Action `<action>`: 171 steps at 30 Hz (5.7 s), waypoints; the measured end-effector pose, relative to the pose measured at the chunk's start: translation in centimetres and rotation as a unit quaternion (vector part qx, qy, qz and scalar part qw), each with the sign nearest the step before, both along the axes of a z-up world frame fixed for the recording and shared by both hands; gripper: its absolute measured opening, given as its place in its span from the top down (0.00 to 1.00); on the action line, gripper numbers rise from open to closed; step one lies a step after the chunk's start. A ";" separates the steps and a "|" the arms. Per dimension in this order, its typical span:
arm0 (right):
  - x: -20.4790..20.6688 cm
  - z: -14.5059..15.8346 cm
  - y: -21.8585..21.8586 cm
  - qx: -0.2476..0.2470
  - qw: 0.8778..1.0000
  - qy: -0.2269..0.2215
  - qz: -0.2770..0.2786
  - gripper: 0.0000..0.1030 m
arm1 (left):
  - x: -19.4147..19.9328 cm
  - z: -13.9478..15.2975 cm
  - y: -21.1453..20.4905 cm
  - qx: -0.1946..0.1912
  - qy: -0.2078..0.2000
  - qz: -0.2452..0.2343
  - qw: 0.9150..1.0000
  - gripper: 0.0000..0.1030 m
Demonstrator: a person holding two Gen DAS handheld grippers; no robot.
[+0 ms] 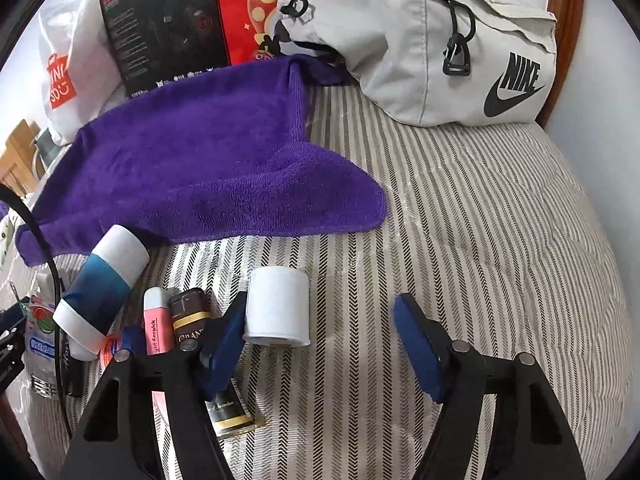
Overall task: Organize rigid objects
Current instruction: 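Grasp the green binder clip with the left tool while the right tool grasps the white tape roll, then carry the clip and tape roll onto the purple towel and open both tools, then grasp the clear mint bottle with the left tool while the right tool approaches the Grand Reserve bottle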
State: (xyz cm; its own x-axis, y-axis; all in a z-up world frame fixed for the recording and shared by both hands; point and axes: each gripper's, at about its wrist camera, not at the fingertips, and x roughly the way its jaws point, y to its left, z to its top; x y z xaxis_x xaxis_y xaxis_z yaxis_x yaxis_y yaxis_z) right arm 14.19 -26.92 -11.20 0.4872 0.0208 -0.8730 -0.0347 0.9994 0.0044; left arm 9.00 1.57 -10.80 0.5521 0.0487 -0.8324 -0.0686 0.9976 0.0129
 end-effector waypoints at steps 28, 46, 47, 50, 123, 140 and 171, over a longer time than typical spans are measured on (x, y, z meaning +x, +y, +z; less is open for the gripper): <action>-0.9 3.4 0.2 0.048 0.996 -0.004 0.072 0.72 | -0.3 3.4 2.6 -0.042 -0.018 0.002 0.999 0.61; 6.0 8.2 5.9 0.072 0.987 -0.026 0.144 0.72 | 7.4 7.2 4.4 -0.060 -0.037 0.006 0.998 0.62; 6.7 7.9 6.2 0.071 0.986 -0.025 0.145 0.72 | 8.1 7.1 4.4 -0.060 -0.036 0.005 0.998 0.62; 9.0 6.9 6.8 0.073 0.986 -0.019 0.150 0.72 | 9.6 6.7 4.4 -0.058 -0.032 0.004 0.998 0.62; -4.9 7.5 0.2 0.070 0.995 -0.016 0.075 0.43 | 1.4 2.6 -1.8 -0.087 0.036 -0.047 0.994 0.35; -6.8 4.8 0.1 0.080 0.994 0.006 0.079 0.40 | 0.3 0.3 -2.5 -0.041 0.056 -0.056 0.996 0.26; -4.0 0.8 1.6 0.035 0.991 0.025 0.126 0.40 | -0.4 0.5 -4.6 0.002 0.036 -0.089 0.995 0.61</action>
